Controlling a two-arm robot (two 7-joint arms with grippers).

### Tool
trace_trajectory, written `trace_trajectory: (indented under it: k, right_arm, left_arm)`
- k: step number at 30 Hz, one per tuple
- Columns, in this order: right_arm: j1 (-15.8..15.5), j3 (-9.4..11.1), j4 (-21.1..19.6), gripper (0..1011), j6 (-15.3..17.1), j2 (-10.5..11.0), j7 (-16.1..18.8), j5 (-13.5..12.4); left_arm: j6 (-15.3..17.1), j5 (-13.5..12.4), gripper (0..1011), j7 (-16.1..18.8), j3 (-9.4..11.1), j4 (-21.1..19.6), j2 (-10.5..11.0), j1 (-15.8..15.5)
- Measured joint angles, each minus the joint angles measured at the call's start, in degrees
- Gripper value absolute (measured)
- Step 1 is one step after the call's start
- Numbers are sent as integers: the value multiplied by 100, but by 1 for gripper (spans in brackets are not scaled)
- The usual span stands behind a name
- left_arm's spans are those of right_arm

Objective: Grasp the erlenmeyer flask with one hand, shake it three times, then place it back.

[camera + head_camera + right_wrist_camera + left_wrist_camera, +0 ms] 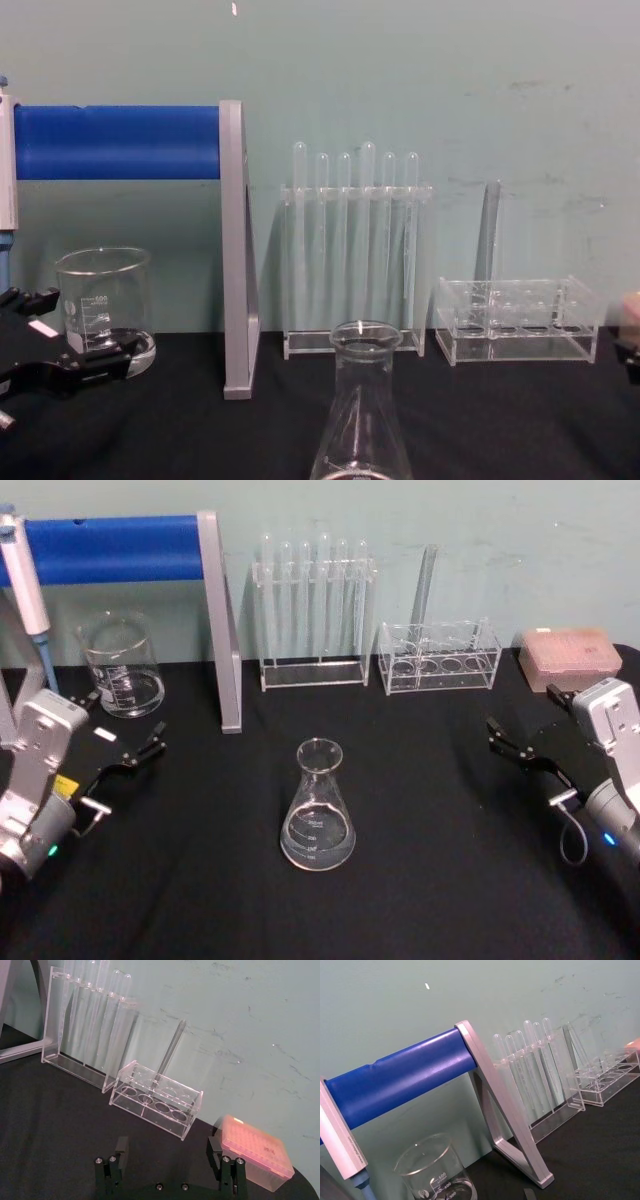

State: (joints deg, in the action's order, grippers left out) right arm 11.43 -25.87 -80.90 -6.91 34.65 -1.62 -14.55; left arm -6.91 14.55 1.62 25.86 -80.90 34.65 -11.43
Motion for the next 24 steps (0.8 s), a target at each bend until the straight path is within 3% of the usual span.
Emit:
trace_trajectory:
  k: [20, 24]
  right_arm:
    - [0, 4, 1, 1000, 0, -1, 4, 2]
    - [-3, 71, 5, 1000, -1, -4, 156, -29]
  left_arm:
    - [0, 0, 1001, 0, 0, 0, 0, 0]
    - [0, 0, 1001, 0, 0, 0, 0, 0]
